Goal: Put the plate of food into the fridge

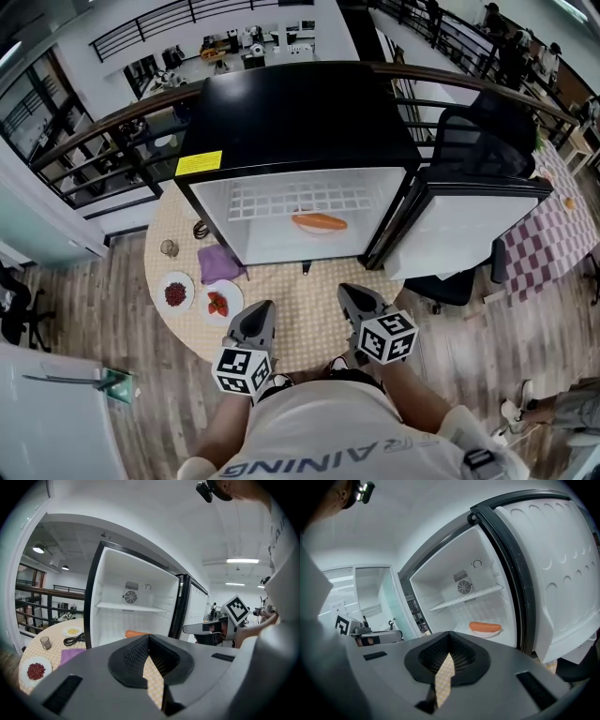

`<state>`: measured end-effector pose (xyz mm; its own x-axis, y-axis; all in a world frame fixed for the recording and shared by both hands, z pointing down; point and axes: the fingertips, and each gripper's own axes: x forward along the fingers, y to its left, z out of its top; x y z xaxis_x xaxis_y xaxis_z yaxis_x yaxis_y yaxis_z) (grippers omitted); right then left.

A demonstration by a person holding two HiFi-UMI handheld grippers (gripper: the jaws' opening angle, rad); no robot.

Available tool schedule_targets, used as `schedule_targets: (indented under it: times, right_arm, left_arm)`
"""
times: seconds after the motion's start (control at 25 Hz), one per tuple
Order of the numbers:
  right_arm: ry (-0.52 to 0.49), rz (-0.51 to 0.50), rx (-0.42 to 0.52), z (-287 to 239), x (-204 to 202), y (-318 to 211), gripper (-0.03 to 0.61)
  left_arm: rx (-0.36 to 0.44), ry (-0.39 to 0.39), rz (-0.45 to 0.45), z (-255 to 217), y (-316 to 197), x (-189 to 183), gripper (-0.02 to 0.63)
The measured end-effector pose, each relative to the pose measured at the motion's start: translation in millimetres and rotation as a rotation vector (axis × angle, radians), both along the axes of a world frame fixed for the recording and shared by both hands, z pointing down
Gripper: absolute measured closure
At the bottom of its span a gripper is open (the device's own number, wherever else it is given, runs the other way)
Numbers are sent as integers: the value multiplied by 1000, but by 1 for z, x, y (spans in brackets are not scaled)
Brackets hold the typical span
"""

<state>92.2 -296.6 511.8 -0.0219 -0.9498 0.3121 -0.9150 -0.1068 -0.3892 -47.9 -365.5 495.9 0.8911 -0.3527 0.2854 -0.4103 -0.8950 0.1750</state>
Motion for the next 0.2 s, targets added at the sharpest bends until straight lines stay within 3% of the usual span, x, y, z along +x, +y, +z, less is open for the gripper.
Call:
schedule_targets:
  times: [0.2]
  right_arm:
    - [-8, -4, 0, 1, -2, -6, 558]
  left_arm:
    - [-1, -7, -5, 2, -5, -3, 606]
